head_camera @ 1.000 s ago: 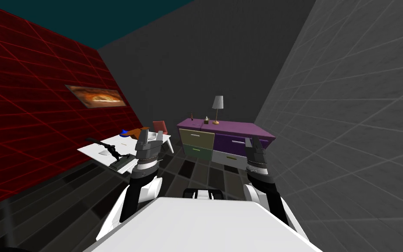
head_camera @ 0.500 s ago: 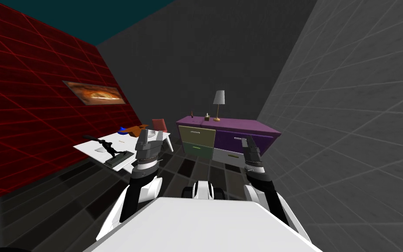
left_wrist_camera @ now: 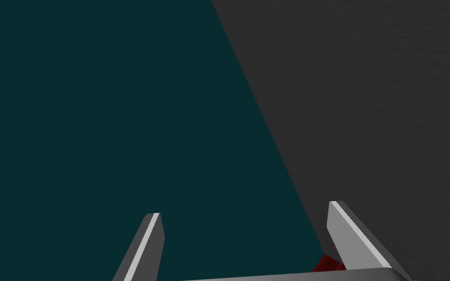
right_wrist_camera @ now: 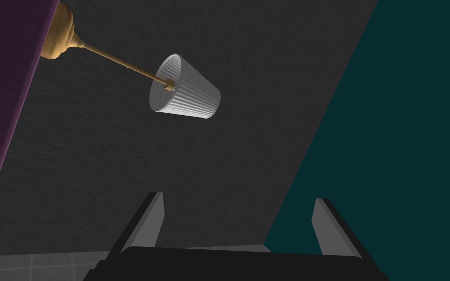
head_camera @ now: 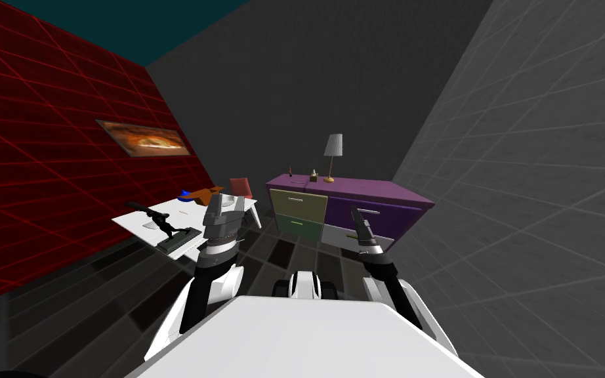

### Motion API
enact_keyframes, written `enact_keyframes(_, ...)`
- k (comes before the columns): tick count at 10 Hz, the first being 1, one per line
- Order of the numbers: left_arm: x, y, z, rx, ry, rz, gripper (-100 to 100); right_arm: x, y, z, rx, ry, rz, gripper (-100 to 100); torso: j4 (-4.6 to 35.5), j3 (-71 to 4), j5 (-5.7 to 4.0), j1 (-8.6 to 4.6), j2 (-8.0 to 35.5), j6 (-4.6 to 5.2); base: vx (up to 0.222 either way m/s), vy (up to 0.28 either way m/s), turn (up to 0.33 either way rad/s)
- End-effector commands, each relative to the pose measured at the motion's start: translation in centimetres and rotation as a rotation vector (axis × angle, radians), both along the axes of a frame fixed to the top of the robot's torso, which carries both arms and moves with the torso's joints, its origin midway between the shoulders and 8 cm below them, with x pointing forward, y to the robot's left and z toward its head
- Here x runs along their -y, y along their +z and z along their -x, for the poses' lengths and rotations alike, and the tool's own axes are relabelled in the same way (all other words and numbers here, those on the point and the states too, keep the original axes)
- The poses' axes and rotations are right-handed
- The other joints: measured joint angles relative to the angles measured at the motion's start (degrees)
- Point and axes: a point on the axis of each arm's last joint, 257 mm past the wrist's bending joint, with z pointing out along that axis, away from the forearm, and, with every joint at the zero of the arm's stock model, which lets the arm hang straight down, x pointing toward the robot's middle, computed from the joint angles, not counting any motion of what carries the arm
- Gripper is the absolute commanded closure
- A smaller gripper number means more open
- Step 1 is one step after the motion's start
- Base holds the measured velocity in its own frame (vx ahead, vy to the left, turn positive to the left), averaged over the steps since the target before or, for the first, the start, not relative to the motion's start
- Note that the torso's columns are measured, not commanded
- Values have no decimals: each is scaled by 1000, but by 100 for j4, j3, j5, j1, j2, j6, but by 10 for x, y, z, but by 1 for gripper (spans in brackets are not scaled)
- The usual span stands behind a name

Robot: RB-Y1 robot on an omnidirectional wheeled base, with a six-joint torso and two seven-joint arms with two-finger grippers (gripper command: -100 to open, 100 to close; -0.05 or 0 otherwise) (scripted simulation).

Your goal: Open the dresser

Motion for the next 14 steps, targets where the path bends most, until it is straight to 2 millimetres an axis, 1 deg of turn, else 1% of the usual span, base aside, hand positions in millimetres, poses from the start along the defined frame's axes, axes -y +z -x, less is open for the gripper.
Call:
enact_keyframes(1,0,0,0,0,0,0,0,-17,-34,-18,-100,-4,83,-100,2,4,-2,-1,3,-2,64,46,43)
enact_keyframes(2,0,0,0,0,0,0,0,-17,-37,-19,-110,-10,96,-100,0,-1,1,6,-5,-1,58,38,19)
enact_keyframes(3,0,0,0,0,0,0,0,-26,-53,-26,-153,-12,138,-100,-1,-3,1,5,-5,0,68,31,33)
enact_keyframes(4,0,0,0,0,0,0,0,-25,-56,-27,-163,-17,143,-100,-2,-5,0,3,-11,-2,57,31,17)
enact_keyframes(5,0,0,0,0,0,0,0,-33,-72,-34,-207,-20,190,-100,-2,-3,0,3,-6,0,66,38,25)
enact_keyframes(6,0,0,0,0,0,0,0,-32,-75,-35,-217,-26,194,-100,-2,-3,1,6,-8,-2,52,36,19)
enact_keyframes(7,0,0,0,0,0,0,0,-40,-93,-41,-263,-30,242,-100,-1,-1,1,6,-3,-1,66,44,31)
enact_keyframes(8,0,0,0,0,0,0,0,-39,-95,-41,-272,-36,248,-100,-1,-3,1,7,-8,-1,60,36,19)
enact_keyframes(9,0,0,0,0,0,0,0,-47,-112,-46,-314,-38,294,-100,-2,-3,0,4,-7,-2,65,36,46)
enact_keyframes(10,0,0,0,0,0,0,0,-45,-116,-47,-327,-47,306,-100,-2,-4,0,5,-8,-2,55,30,17)
enact_keyframes(11,0,0,0,0,0,0,0,-53,-132,-51,-365,-47,352,-100,-1,-2,0,2,-4,0,59,46,27)
enact_keyframes(12,0,0,0,0,0,0,0,-51,-137,-52,-382,-60,367,-100,-1,-2,1,9,-6,-2,52,43,22)
enact_keyframes(13,0,0,0,0,0,0,0,-59,-153,-55,-417,-59,415,-100,-1,-2,2,6,-4,-1,65,45,41)
enact_keyframes(14,0,0,0,0,0,0,0,-56,-158,-56,-435,-74,431,-100,-2,-4,1,7,-8,-2,63,35,18)
